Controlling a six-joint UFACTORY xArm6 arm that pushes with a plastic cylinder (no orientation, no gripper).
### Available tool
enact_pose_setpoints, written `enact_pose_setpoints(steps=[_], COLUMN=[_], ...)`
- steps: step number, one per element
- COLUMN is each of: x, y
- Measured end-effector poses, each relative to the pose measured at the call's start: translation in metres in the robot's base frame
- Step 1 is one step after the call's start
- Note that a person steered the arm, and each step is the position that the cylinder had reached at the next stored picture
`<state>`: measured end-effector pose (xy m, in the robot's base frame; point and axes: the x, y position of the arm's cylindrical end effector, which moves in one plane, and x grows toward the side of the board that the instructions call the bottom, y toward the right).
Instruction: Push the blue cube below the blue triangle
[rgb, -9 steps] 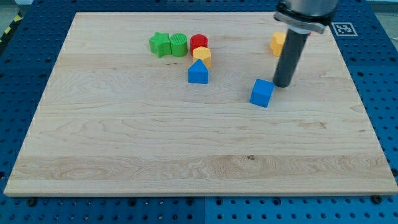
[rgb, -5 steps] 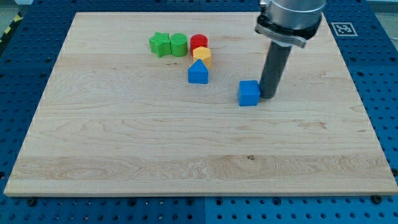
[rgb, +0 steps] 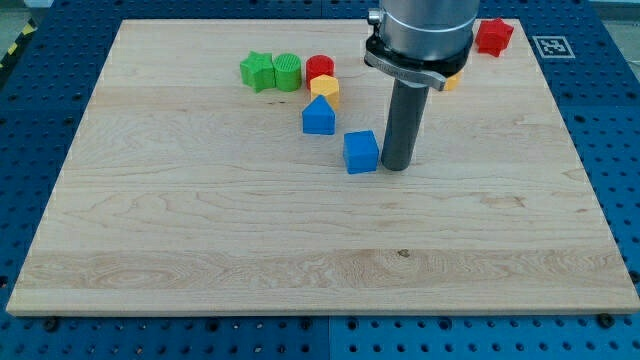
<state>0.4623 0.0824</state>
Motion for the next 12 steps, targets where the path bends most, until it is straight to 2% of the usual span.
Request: enact_pose_setpoints(steps=[2,3,4,5,12], x=[-0.01,-0.001,0.029,0.032,-0.001], y=[-0.046,-0.041,-0.042,-0.062,-0.058])
